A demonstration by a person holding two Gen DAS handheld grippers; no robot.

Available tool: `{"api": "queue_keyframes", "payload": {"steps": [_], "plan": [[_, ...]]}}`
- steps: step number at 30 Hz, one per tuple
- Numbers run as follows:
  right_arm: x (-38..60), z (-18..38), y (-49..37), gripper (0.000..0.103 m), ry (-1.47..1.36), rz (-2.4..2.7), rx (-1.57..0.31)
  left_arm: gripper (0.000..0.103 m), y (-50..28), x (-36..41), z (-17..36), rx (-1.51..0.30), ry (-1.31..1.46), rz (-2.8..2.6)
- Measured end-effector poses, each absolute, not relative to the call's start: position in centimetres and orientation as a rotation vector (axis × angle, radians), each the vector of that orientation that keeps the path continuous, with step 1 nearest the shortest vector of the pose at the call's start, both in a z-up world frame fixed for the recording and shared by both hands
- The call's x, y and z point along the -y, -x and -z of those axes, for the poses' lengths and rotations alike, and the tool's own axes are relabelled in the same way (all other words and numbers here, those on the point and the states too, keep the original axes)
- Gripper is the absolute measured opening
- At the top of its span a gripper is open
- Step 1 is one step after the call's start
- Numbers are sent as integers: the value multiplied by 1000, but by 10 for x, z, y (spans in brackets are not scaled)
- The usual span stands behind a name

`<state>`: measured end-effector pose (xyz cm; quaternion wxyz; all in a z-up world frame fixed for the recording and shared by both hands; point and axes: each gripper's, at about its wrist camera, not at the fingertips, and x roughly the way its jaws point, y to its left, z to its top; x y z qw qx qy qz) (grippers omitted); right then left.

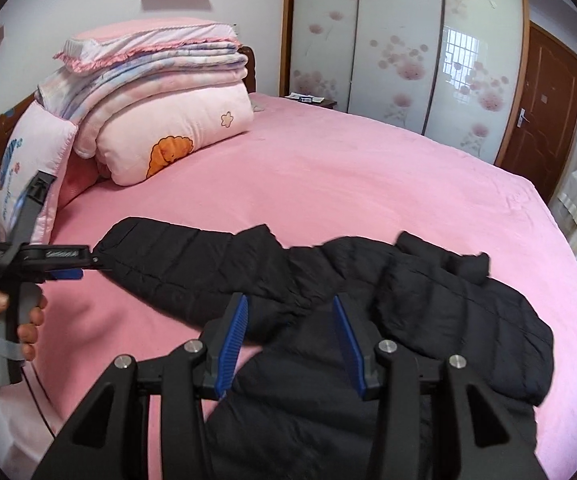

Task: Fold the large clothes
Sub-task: 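Grasp the other sleeve with the left gripper and fold it across the body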

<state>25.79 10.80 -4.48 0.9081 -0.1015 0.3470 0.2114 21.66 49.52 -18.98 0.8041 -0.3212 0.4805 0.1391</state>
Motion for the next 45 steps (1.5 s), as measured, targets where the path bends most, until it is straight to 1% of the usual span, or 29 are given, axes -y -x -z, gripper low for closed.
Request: {"api": "queue_keyframes", "payload": {"steps": [6, 8, 10, 12, 13, 14, 17, 24, 28, 33, 35, 40, 43, 45], "plan": [[-151, 72, -287, 44, 248, -438, -741, 86, -250, -539, 257, -1088, 897, -368], [-159, 82, -294, 44, 257, -445, -757, 86, -257, -546, 271, -1113, 946, -393], [-165, 93, -300, 44, 268, -450, -771, 85, -263, -548, 273, -1102, 936, -412], [-169, 102, -304, 44, 279, -447, -779, 61, -270, -545, 267, -1069, 866, -425], [-170, 109, -307, 44, 284, -442, -788, 34, -272, -543, 265, -1061, 836, -421], [-169, 114, -309, 44, 282, -438, -798, 16, -275, -540, 264, -1057, 820, -399], [-166, 127, -317, 42, 283, -412, -824, 8, -277, -526, 251, -1030, 742, -394], [-152, 149, -340, 31, 264, -328, -889, 5, -277, -498, 215, -936, 597, -403], [-137, 154, -345, 30, 212, -311, -915, 5, -269, -476, 187, -829, 499, -393], [-101, 155, -341, 30, 151, -298, -942, 5, -263, -428, 135, -688, 384, -295], [-80, 152, -337, 30, 143, -284, -937, 6, -258, -408, 119, -661, 370, -245], [-18, 138, -329, 30, 107, -217, -907, 6, -258, -298, 64, -610, 281, -15], [28, 127, -324, 30, 50, -164, -884, 7, -263, -225, 50, -614, 213, 110], [60, 120, -318, 30, 10, -126, -867, 7, -267, -175, 52, -638, 152, 175]]}}
